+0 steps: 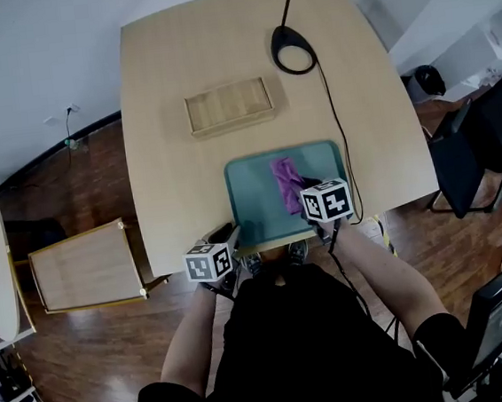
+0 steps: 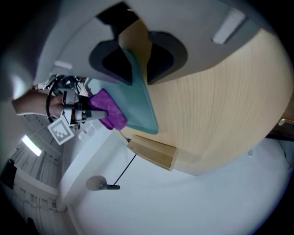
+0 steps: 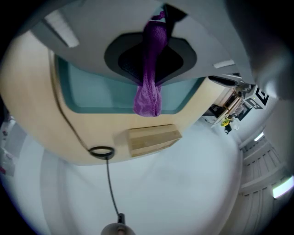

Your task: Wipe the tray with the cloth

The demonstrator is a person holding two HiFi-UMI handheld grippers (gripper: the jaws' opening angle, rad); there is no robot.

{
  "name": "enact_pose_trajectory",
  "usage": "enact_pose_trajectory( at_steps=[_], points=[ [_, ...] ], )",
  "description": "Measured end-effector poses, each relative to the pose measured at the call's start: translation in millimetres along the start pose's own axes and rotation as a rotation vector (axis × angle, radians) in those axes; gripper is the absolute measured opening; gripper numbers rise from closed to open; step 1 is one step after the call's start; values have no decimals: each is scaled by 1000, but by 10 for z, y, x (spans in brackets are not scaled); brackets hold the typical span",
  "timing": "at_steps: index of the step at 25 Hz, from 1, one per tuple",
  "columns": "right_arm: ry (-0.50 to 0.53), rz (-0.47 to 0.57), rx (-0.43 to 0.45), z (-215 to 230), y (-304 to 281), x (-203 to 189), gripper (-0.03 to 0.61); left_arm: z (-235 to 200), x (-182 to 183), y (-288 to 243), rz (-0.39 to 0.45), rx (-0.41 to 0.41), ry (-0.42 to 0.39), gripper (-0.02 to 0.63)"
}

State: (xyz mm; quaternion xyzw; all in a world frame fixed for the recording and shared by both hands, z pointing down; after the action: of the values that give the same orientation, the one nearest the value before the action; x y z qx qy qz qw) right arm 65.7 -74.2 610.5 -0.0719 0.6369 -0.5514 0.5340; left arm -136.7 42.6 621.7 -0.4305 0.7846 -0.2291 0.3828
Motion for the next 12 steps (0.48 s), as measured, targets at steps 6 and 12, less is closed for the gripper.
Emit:
enact_pose_trajectory(
  at_steps=[6, 12],
  points=[
    [-96, -80, -225, 1153, 500, -445, 57, 0, -125, -91, -85, 22, 15, 92],
    [-139, -96, -303, 1087, 449, -565, 57, 20, -151, -81, -101, 14, 49, 57]
  ],
)
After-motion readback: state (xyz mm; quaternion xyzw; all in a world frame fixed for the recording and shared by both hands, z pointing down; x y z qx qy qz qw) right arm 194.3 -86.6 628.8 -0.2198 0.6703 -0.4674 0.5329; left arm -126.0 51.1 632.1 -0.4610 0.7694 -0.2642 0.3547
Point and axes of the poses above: the fingertips, and each gripper's own axes: y backward along the fingers, z to its right, x out of its top, the point moved 4 cm from there along y, backward along the fingers, and after that the axes turned 12 degrees about y, right-handed, at the moved point
